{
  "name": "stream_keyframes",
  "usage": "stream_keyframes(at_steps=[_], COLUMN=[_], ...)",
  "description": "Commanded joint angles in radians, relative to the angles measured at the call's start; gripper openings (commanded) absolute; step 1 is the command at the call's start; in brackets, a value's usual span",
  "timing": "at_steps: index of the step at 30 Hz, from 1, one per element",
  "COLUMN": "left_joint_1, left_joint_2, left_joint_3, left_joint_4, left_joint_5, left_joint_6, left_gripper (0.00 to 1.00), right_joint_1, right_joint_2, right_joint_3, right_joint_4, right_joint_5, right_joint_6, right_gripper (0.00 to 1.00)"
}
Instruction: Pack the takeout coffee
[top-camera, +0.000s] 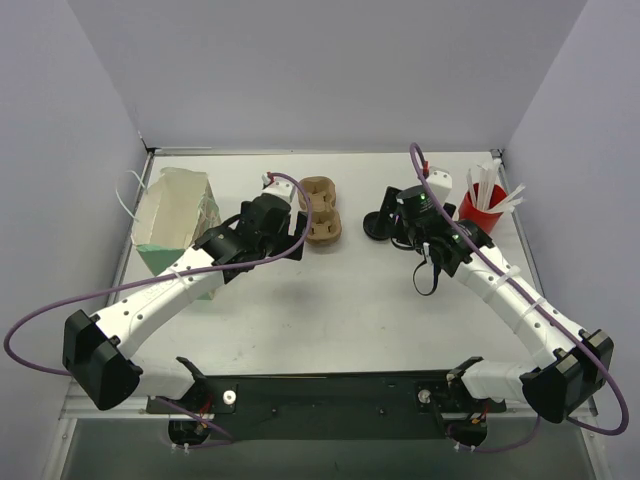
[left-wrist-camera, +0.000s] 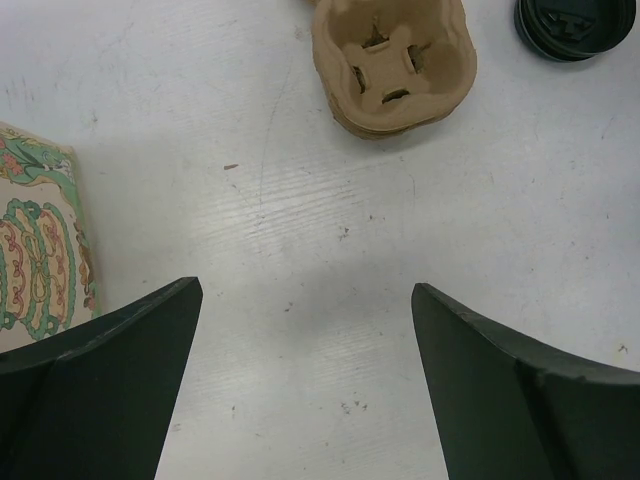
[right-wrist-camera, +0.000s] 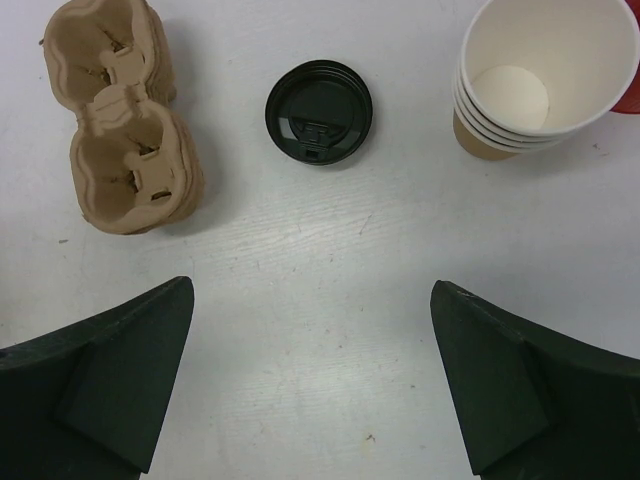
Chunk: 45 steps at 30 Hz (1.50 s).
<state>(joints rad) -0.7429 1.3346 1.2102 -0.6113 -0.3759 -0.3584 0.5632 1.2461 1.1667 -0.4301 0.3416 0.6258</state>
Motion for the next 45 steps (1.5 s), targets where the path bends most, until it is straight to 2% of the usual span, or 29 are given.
stream_keyframes(at_steps=[1, 6, 18, 22, 28, 33, 35, 37, 45], left_joint_1=[0.002, 0.002, 0.014, 0.020, 0.031, 0.037, 0.039, 0.039, 0.042], left_joint_2=[0.008, 0.003, -0.017, -0.040, -0.067, -0.083, -0.083, -0.078, -0.068], left_joint_3=[0.028, 0.028, 0.043, 0.048, 0.040, 0.034, 0.031, 0.029, 0.037], left_joint_4=[-0.022, -0.021, -0.044, -0.056, -0.065, -0.070, -0.070, -0.070, -0.074], left_joint_5=[-0.018, 0.017, 0.052, 0.061, 0.066, 0.072, 0.074, 0.077, 0.092], left_joint_6=[-0.017, -0.010, -0.020, -0.020, -0.007, -0.002, -0.001, -0.001, -0.005], left_gripper=[0.97, 0.97, 0.95, 0.95, 0.95, 0.95, 0.95, 0.95, 0.95], right_joint_1=[-0.008, -0.026, -0.114, -0.144, -0.233, -0.278, -0.302, -0.325, -0.352], right_joint_2=[-0.008, 0.036, 0.216, 0.273, 0.323, 0.360, 0.381, 0.397, 0.438], right_joint_3=[0.024, 0.054, 0.180, 0.234, 0.271, 0.280, 0.284, 0.287, 0.300], right_joint_4=[-0.032, -0.035, -0.052, -0.087, -0.102, -0.104, -0.104, -0.104, -0.079], right_joint_5=[0.005, -0.006, -0.036, 0.007, -0.013, -0.018, -0.038, -0.061, -0.118], right_joint_6=[-0.015, -0.041, -0.075, -0.089, -0.116, -0.155, -0.158, -0.167, -0.201], right_gripper=[1.00, 0.98, 0.87, 0.79, 0.59, 0.53, 0.44, 0.38, 0.38])
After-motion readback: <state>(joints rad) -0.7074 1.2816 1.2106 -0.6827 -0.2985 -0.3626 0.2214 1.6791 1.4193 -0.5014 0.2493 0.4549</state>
